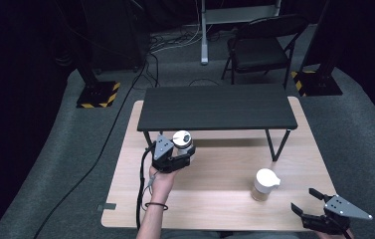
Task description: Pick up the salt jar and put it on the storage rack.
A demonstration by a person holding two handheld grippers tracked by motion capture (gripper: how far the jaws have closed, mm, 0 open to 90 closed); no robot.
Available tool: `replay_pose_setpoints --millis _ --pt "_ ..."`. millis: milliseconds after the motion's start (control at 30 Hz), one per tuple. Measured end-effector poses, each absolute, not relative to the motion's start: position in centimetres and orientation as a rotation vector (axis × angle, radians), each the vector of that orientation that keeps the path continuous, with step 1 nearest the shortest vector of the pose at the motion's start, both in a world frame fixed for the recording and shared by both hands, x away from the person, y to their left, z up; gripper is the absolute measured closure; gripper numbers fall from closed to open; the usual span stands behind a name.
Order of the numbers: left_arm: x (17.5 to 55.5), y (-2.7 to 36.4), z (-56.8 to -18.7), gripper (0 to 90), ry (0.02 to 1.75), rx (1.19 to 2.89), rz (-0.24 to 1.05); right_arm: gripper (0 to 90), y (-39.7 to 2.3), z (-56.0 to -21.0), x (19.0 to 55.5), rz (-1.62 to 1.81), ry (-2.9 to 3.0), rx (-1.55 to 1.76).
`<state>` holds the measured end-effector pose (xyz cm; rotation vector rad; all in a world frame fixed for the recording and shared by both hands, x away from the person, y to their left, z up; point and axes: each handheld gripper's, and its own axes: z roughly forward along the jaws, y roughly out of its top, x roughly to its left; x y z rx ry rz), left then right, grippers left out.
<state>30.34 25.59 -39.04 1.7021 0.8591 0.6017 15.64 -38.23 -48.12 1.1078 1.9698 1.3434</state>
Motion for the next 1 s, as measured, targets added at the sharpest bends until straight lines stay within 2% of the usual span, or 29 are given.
replay_pose_setpoints --millis 1000 --pt "32.3 25.4 -30.9 29.8 0.827 1.743 0.545 12.2 -38.2 -48.1 15.7 1.341 1.976 1.105"
